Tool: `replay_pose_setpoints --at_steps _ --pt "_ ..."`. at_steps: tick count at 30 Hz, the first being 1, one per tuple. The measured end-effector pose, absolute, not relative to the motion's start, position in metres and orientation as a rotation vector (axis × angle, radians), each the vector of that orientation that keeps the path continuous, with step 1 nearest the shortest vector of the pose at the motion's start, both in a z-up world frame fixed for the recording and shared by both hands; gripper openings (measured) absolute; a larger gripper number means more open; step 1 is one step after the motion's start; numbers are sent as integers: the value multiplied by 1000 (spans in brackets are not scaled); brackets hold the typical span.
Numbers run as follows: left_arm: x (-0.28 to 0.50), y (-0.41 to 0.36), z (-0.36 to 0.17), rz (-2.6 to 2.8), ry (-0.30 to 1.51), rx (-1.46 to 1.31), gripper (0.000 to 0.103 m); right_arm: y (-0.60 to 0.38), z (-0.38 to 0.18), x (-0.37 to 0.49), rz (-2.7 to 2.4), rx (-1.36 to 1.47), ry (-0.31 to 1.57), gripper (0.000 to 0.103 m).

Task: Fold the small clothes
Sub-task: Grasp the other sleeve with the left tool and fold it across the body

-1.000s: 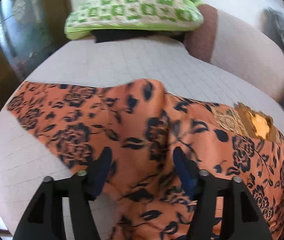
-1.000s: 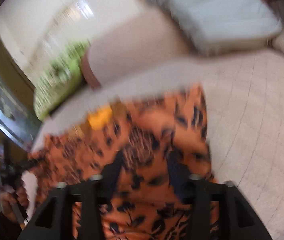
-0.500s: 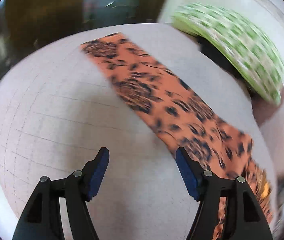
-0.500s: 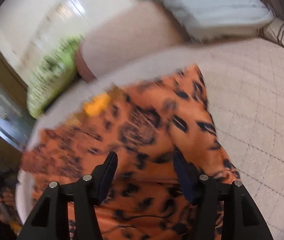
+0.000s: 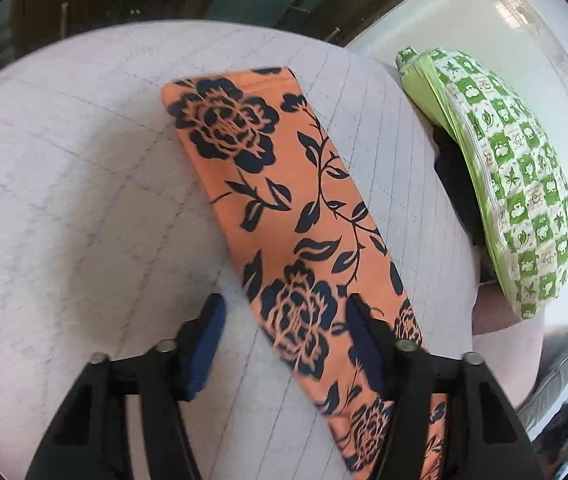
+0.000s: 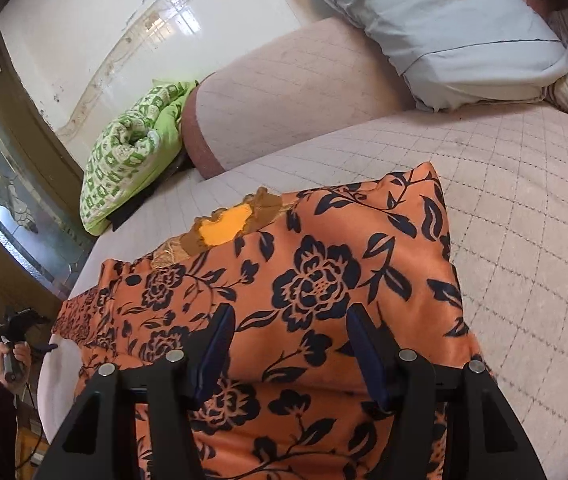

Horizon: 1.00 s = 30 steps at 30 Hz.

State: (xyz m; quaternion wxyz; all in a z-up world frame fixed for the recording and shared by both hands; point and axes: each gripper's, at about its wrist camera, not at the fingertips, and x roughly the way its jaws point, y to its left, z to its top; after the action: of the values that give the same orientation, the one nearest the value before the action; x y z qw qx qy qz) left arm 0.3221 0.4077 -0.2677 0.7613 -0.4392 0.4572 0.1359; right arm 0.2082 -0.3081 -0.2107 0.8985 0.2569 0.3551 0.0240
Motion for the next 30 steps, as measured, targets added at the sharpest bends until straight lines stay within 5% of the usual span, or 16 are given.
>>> replay_pose_setpoints --at_steps 5,11,20,30 --pt "342 410 -271 285 941 -930 48 -312 -215 212 51 539 753 62" --pt "359 424 -278 374 900 -932 10 -311 -219 215 46 518 762 62" --pt "359 379 -219 371 839 -728 6 -308 -209 215 33 473 718 62" --pt "327 165 -79 -51 770 -331 6 -341 -180 196 -8 566 610 62"
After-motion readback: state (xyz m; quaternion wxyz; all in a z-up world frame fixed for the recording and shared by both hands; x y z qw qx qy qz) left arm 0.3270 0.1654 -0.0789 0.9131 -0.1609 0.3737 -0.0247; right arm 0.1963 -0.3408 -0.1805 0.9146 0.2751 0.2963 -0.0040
